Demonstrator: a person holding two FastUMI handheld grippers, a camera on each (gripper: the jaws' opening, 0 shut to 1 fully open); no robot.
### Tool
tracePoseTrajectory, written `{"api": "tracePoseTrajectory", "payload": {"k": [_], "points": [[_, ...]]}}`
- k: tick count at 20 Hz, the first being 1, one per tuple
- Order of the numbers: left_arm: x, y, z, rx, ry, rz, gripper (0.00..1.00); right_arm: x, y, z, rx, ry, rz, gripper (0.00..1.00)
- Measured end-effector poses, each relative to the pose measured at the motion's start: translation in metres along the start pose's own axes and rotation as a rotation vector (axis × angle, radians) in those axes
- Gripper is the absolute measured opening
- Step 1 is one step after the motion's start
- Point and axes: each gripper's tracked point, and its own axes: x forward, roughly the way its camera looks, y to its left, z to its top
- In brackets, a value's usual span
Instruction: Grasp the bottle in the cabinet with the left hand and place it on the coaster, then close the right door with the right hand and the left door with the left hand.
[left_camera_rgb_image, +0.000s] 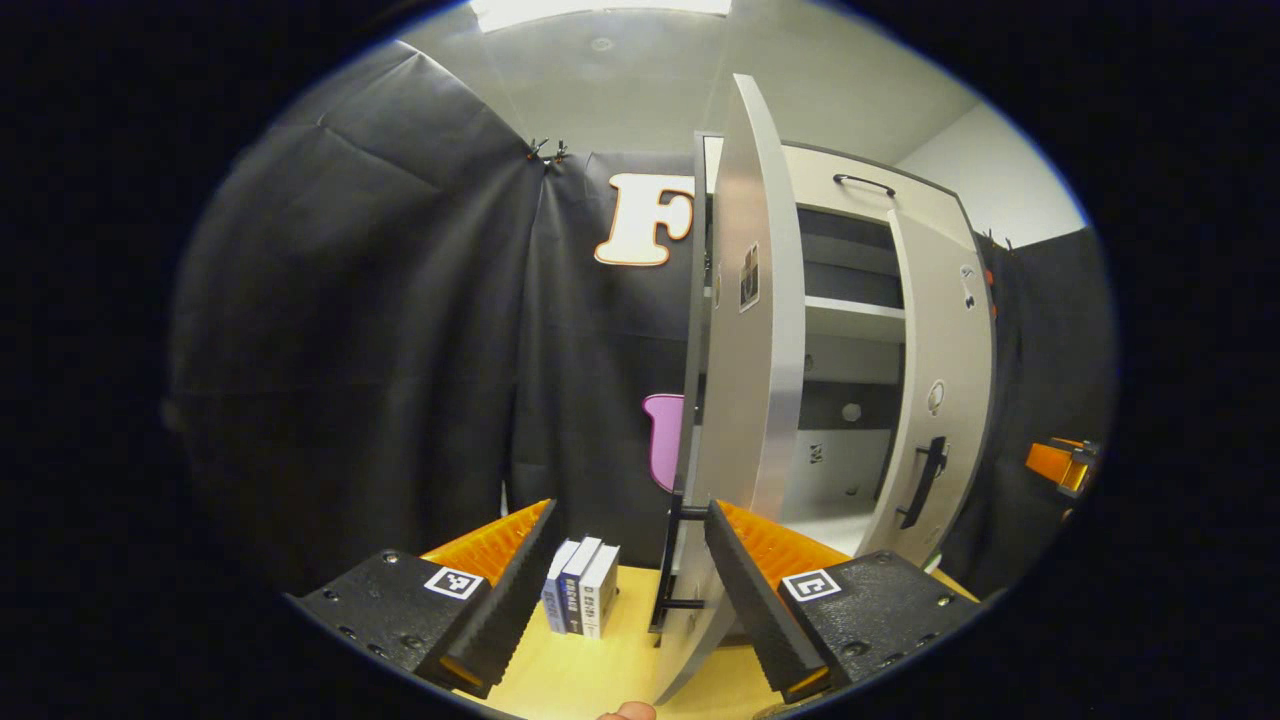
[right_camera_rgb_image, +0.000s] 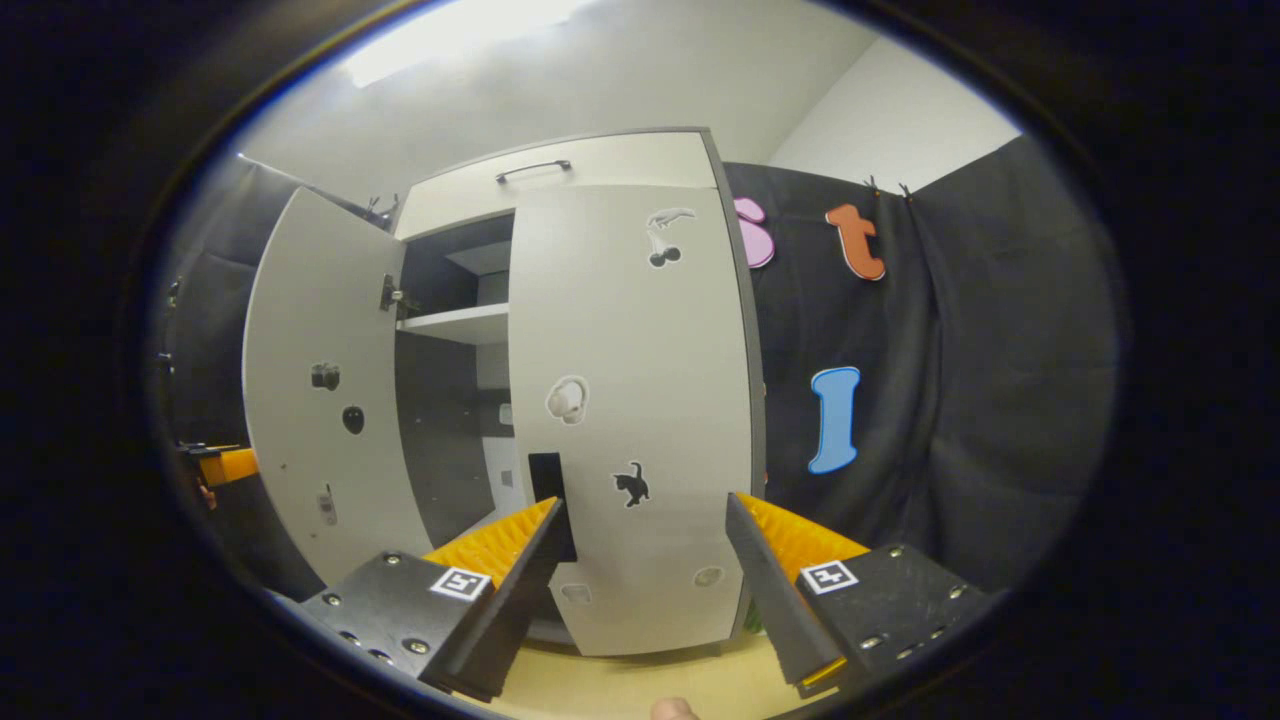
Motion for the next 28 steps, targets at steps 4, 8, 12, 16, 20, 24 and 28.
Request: {"api": "tracePoseTrajectory", "payload": {"k": [4, 8, 12, 16, 20, 24, 28], "points": [[-0.001, -0.014, -0.004, 0.000, 0.013, -0.031, 0.93, -0.003, -0.004, 0.002, 0.000, -0.002, -0.006, 0.97], [0.000, -0.021, -0.004, 0.007, 0.008, -0.041, 0.93, -0.004, -0.007, 0.004, 0.005, -0.004, -0.006, 0.94], [0.004, -0.045, -0.008, -0.034, 0.023, -0.095, 0.93, -0.005, -0.010, 0.006, 0.009, -0.007, -0.009, 0.94], [0.011, -0.065, -0.008, 0.000, 0.026, -0.139, 0.93, -0.011, -0.017, 0.003, -0.008, -0.004, -0.026, 0.94], [0.015, -0.081, -0.010, -0.007, 0.032, -0.171, 0.93, -0.011, -0.026, 0.004, -0.010, -0.002, -0.041, 0.94], [0.019, -0.091, -0.009, -0.004, 0.029, -0.187, 0.93, -0.009, -0.031, 0.006, -0.006, -0.010, -0.048, 0.94], [0.024, -0.101, -0.008, -0.009, 0.023, -0.201, 0.93, -0.007, -0.034, 0.007, -0.008, -0.009, -0.050, 0.97]]}}
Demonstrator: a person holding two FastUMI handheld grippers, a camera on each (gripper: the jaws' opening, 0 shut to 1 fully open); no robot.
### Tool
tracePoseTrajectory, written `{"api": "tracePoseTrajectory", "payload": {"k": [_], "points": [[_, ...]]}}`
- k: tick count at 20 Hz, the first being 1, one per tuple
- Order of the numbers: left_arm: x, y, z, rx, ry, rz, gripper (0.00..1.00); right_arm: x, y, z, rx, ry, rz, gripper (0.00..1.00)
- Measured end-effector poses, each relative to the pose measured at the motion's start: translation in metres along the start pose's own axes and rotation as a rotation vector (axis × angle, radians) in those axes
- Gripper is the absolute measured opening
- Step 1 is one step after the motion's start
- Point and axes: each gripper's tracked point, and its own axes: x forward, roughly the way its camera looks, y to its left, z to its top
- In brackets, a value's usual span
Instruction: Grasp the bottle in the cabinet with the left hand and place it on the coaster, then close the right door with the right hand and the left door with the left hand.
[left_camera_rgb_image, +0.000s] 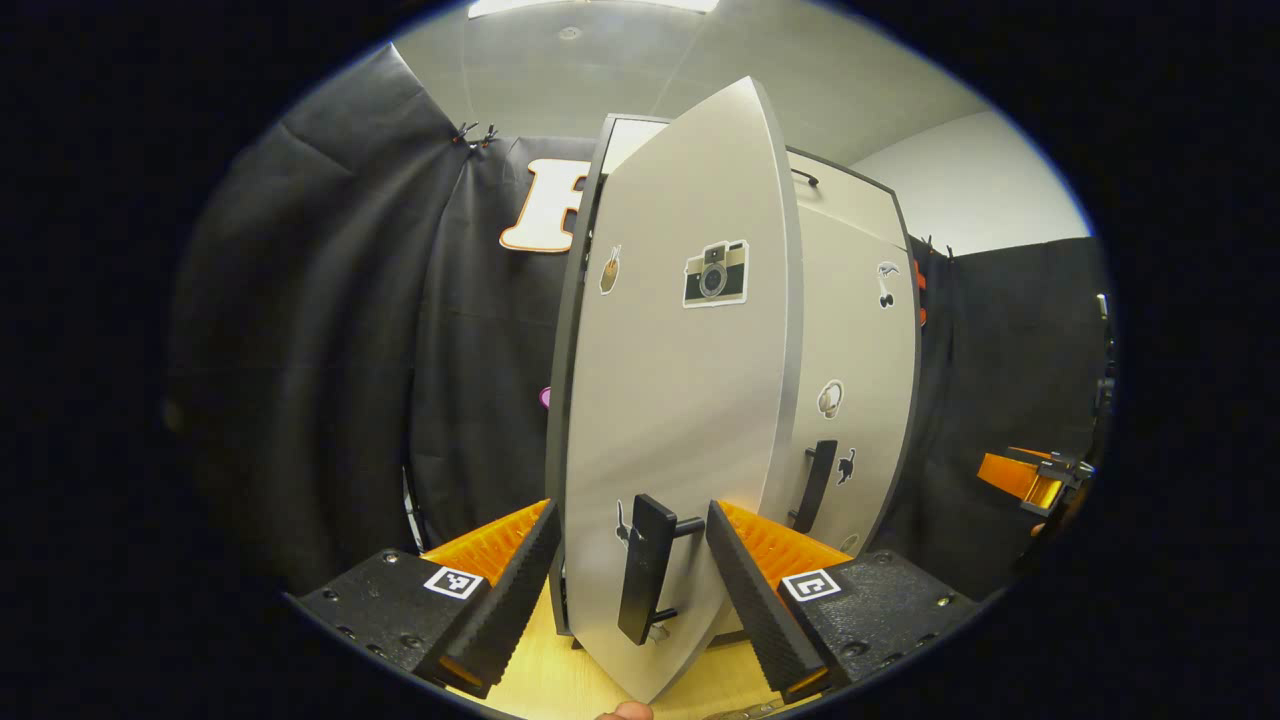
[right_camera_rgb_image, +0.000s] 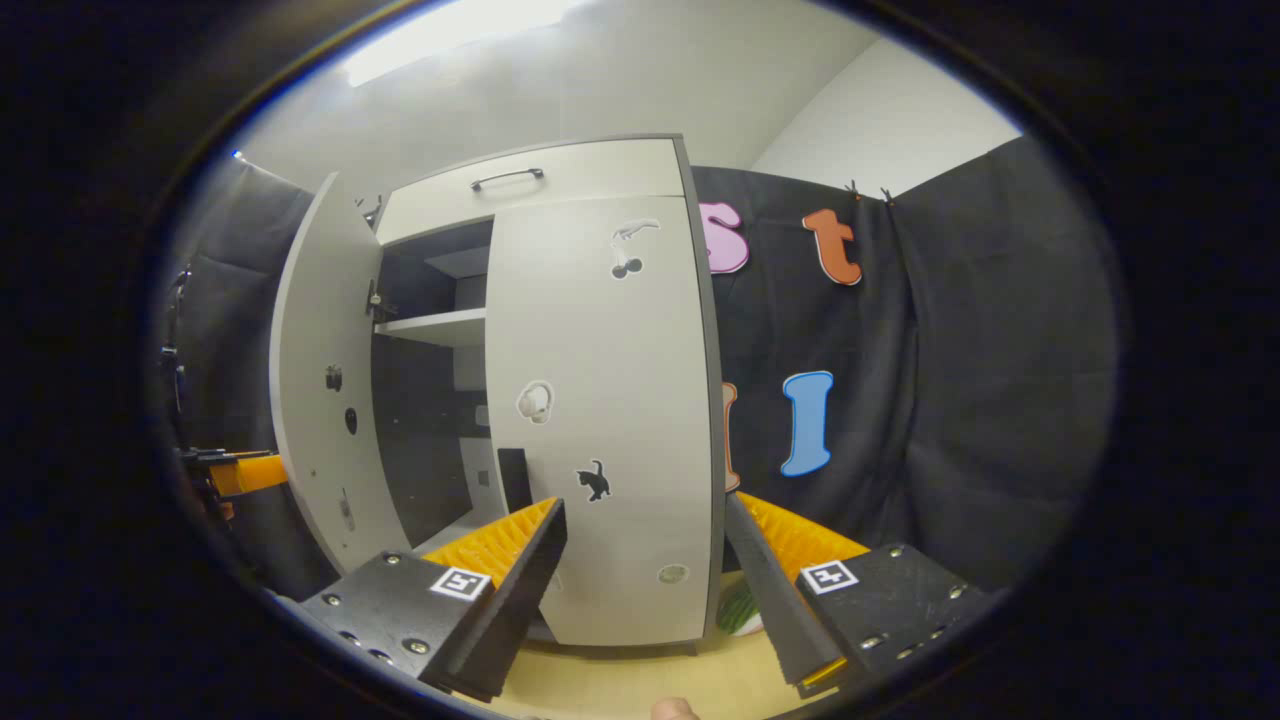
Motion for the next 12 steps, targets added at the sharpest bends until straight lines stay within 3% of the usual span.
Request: {"api": "tracePoseTrajectory", "payload": {"k": [7, 12], "points": [[0.018, -0.033, 0.001, -0.023, -0.008, -0.064, 0.93, -0.003, -0.012, 0.002, -0.008, 0.000, -0.022, 0.94], [0.028, -0.051, -0.007, -0.019, 0.006, -0.094, 0.93, -0.010, -0.029, -0.001, -0.019, 0.006, -0.058, 0.97]]}}
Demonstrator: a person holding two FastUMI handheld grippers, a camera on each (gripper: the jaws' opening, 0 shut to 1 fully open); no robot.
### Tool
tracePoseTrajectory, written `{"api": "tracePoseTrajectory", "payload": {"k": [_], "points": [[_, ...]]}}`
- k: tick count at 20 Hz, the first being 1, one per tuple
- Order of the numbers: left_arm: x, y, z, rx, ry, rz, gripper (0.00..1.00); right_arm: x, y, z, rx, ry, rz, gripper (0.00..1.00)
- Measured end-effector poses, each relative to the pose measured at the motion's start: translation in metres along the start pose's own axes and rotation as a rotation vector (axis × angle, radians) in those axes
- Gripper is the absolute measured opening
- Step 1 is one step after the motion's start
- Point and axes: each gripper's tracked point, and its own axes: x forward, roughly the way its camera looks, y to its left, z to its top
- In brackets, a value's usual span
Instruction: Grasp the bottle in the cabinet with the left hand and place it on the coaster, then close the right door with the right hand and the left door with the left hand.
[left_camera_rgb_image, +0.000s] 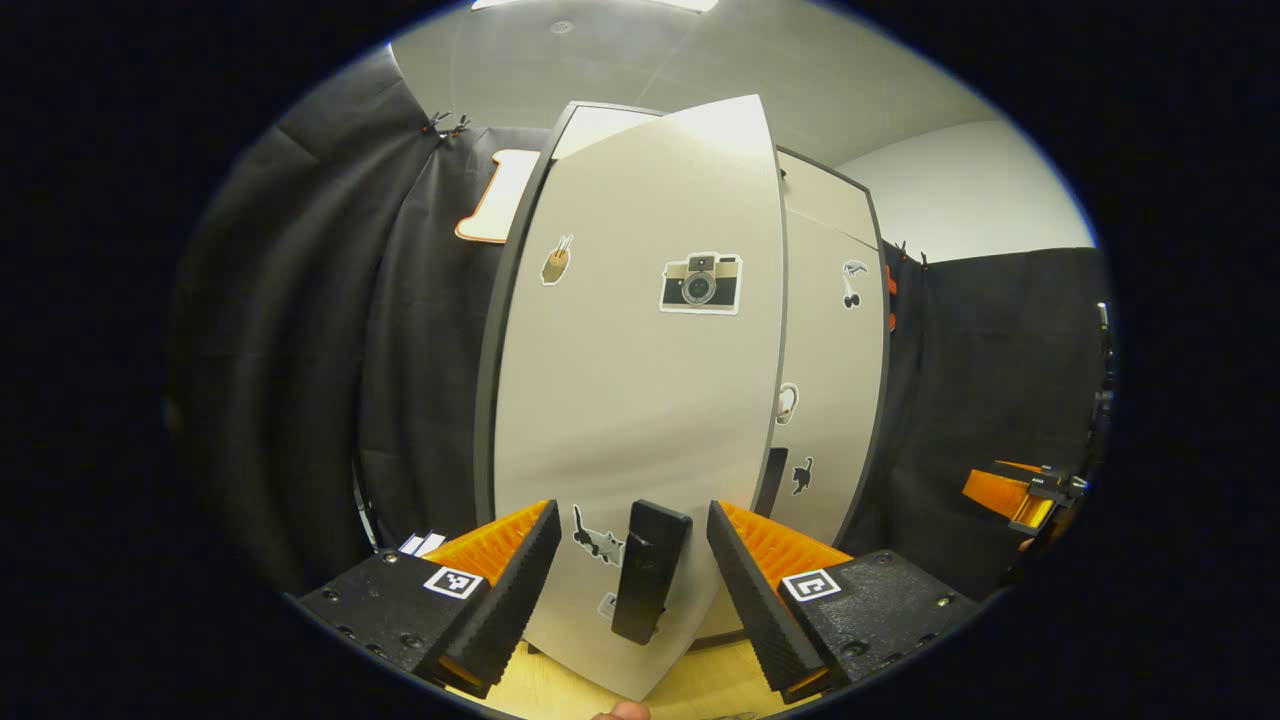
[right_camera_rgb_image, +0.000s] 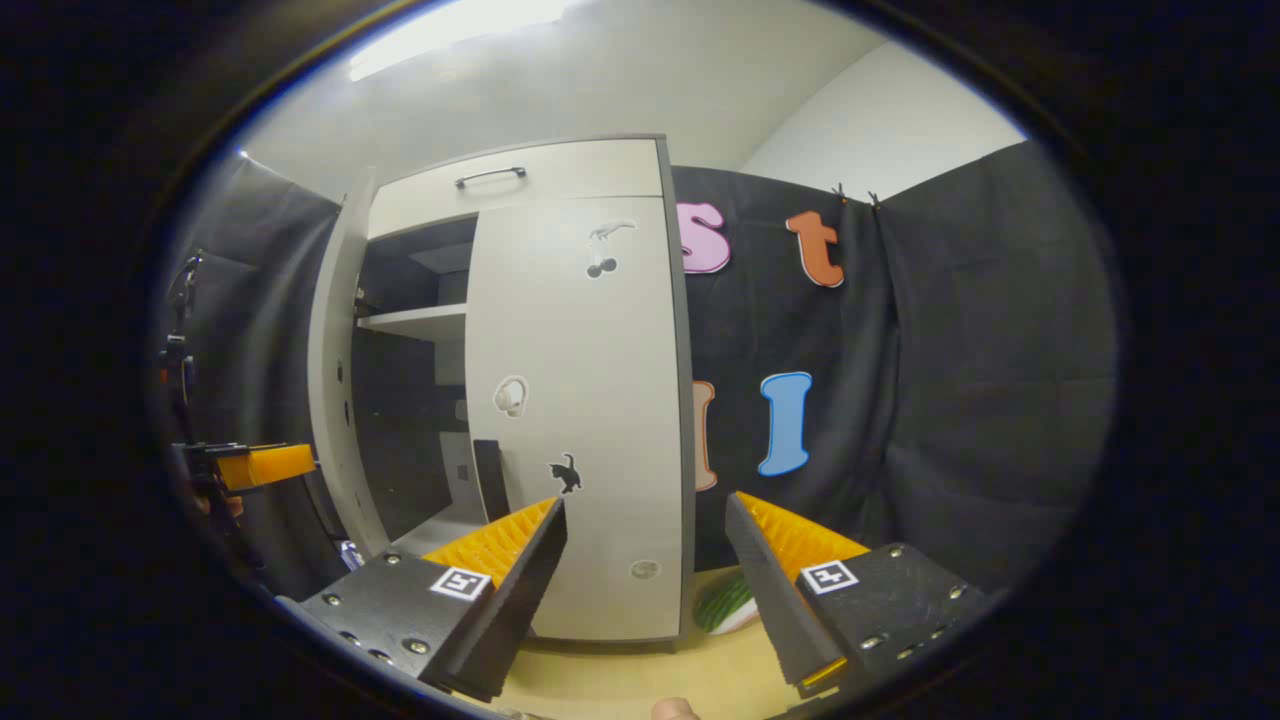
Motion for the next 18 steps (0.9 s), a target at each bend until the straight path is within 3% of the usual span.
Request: {"api": "tracePoseTrajectory", "payload": {"k": [1, 2, 8, 18], "points": [[0.0014, -0.0024, 0.0000, 0.001, 0.003, -0.005, 0.93, -0.0008, -0.0028, 0.0001, 0.000, 0.001, -0.006, 0.94], [0.0027, -0.0049, -0.0012, -0.001, 0.005, -0.009, 0.93, -0.0009, -0.0047, -0.0001, 0.000, 0.002, -0.009, 0.97], [0.0009, -0.0095, -0.0013, 0.002, 0.002, -0.015, 0.93, -0.0025, -0.0064, -0.0005, -0.002, 0.003, -0.010, 0.94], [-0.0027, -0.0069, 0.0008, 0.008, -0.001, -0.006, 0.93, -0.0048, 0.0011, 0.0018, 0.003, -0.005, 0.005, 0.97]]}}
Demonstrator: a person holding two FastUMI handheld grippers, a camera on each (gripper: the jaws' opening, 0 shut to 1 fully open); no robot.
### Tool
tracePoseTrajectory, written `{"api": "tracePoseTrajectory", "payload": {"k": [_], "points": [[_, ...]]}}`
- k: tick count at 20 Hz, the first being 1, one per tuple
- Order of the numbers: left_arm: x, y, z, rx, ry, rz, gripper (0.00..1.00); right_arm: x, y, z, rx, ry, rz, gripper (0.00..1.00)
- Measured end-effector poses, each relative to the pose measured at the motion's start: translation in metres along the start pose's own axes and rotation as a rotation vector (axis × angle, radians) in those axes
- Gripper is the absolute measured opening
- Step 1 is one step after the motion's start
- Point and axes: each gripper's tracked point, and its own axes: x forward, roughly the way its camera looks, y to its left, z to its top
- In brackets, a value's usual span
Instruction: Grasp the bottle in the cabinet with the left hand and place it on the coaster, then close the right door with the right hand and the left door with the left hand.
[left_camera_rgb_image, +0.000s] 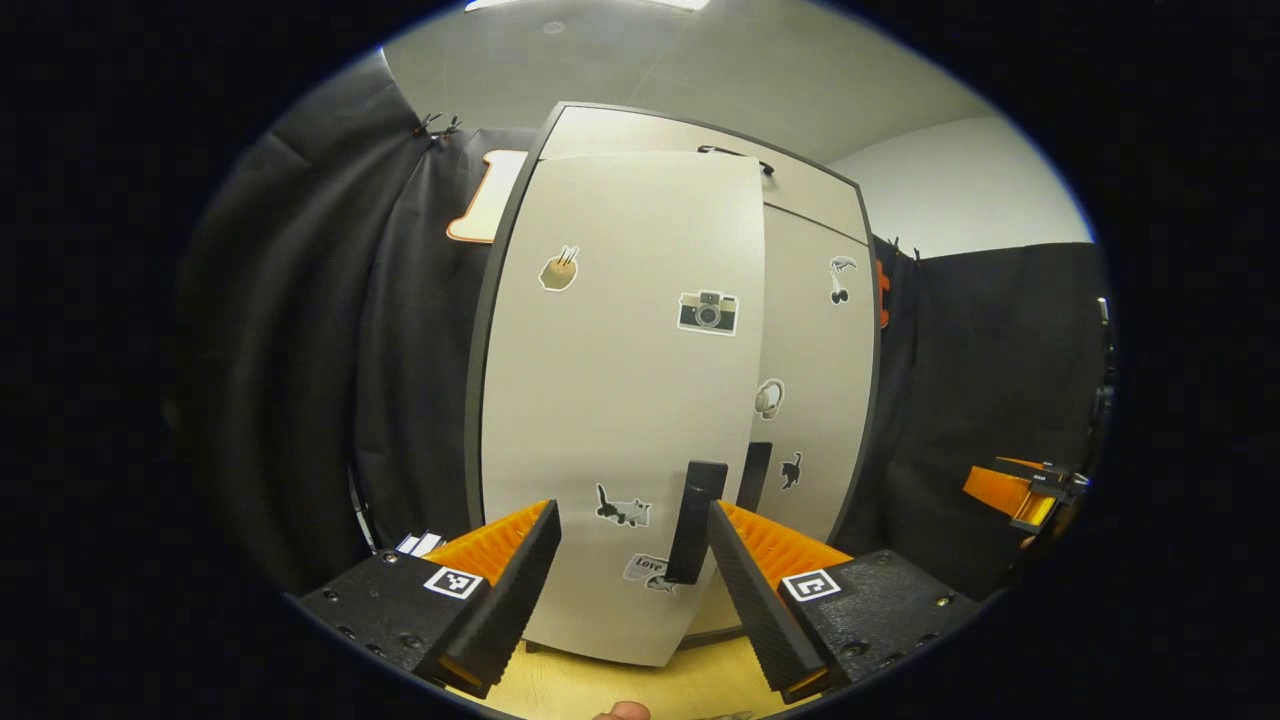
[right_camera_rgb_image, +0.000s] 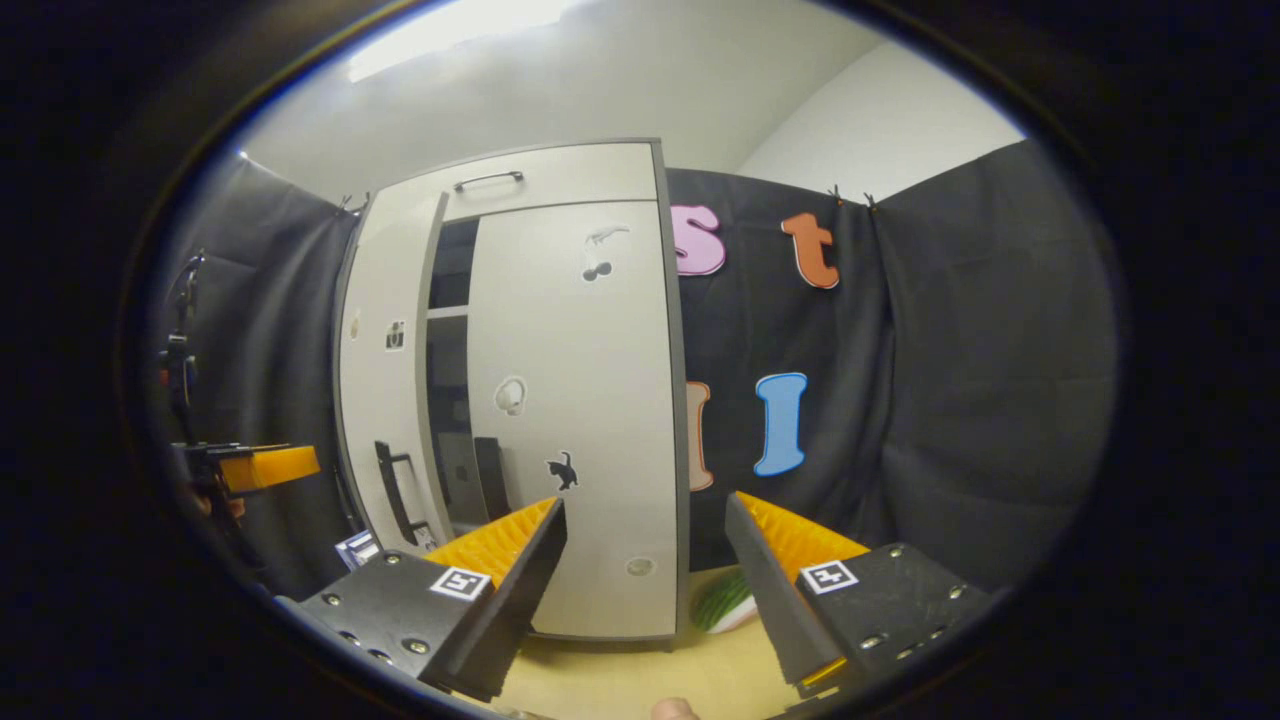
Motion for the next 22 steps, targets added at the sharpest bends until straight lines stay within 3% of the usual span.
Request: {"api": "tracePoseTrajectory", "payload": {"k": [1, 2, 9, 10, 22], "points": [[0.000, 0.000, 0.000, 0.001, 0.001, 0.001, 0.93, 0.000, 0.000, 0.001, -0.001, 0.000, 0.000, 0.94], [0.000, 0.000, 0.000, 0.001, 0.002, 0.001, 0.93, 0.000, 0.001, 0.001, -0.001, -0.001, 0.000, 0.97], [-0.002, 0.000, 0.001, -0.005, -0.001, 0.002, 0.93, -0.003, 0.006, 0.008, 0.010, -0.012, 0.013, 0.94], [-0.003, 0.000, 0.001, -0.003, -0.002, 0.002, 0.93, -0.003, 0.007, 0.007, 0.011, -0.013, 0.015, 0.97], [-0.012, 0.001, 0.011, -0.010, -0.027, 0.035, 0.93, -0.012, 0.008, 0.015, 0.011, -0.043, 0.027, 0.94]]}}
